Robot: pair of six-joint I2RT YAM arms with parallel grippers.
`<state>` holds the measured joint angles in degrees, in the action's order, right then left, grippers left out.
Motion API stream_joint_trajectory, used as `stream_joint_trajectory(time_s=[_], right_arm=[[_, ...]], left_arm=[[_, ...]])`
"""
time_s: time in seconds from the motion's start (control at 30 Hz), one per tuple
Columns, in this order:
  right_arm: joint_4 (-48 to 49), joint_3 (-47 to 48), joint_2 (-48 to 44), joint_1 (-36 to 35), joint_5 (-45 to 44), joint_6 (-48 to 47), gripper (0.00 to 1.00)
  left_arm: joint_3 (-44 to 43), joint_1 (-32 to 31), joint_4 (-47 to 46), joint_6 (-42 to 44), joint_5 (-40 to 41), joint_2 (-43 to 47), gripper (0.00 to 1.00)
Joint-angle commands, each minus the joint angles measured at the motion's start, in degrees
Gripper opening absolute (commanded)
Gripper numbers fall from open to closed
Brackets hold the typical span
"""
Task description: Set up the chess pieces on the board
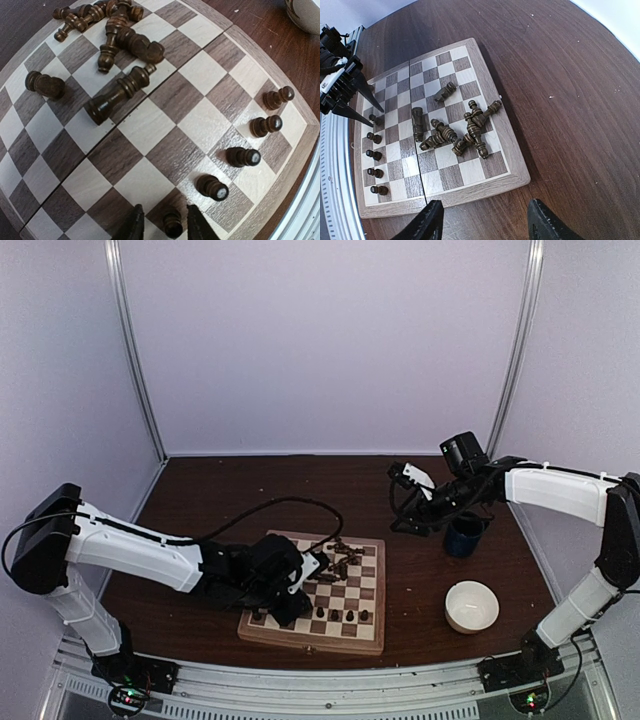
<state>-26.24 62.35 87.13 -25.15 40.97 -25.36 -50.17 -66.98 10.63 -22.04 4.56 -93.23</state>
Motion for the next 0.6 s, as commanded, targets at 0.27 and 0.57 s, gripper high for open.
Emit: stream_joint_trajectory(time_s=[0.27,0.57], right_arm=[[-0.9,1.8,0.4,-1.1,-0.5,-1.2,0.60],[-3.8,11.0,9.4,-12.3,-9.9,6.2,0.51]], left_arm=[[-9.0,11.4,8.4,3.6,-1.0,10.2,0.47],[-8.2,20.6,7.4,-5.5,-5.8,11.4,0.48]])
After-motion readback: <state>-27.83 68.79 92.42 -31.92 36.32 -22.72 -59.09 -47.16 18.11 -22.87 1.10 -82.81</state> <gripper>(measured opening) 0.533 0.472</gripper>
